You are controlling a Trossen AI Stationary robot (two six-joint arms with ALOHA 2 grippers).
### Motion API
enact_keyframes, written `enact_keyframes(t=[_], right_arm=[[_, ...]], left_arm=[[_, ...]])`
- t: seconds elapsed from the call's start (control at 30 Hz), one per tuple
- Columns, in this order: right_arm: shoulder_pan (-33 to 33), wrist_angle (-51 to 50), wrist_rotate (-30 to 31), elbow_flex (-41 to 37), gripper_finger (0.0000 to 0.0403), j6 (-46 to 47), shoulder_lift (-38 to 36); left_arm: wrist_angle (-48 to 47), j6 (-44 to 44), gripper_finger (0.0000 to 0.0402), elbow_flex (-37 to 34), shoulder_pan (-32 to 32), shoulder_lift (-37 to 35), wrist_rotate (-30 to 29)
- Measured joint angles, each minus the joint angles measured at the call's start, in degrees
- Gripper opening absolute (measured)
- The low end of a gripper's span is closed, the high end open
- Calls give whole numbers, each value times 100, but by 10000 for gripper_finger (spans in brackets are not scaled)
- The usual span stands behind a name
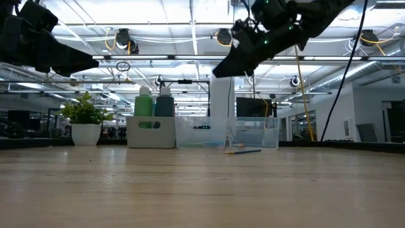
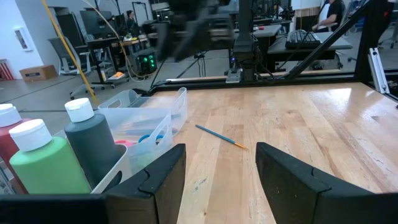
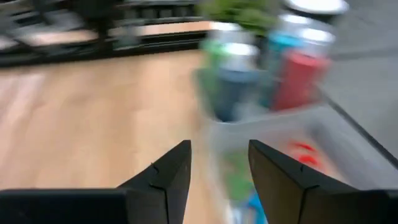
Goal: Pick & Place Paint Supplies
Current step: Put the blue paint brush into the right transparent bin
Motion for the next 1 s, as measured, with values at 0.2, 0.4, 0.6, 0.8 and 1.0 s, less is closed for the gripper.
enact_keyframes(t=[0.2,0.4,0.6,0.8,1.0], right_arm=[[889,-217,-191,0,153,-890,0],[1545,-494,-193,0,151,-1324,228],[1778,-453,-186,3,150,-1212,935],[1800,-449,-182,-3,150,-1295,1814],[1800,-482,-103,9,143,-1345,2272]], left_arm=[[0,0,203,-2,0,2,1],[0,0,203,-2,0,2,0],[0,0,202,-2,-1,2,1],[0,0,202,-1,-1,2,0],[0,0,202,-2,0,0,0]])
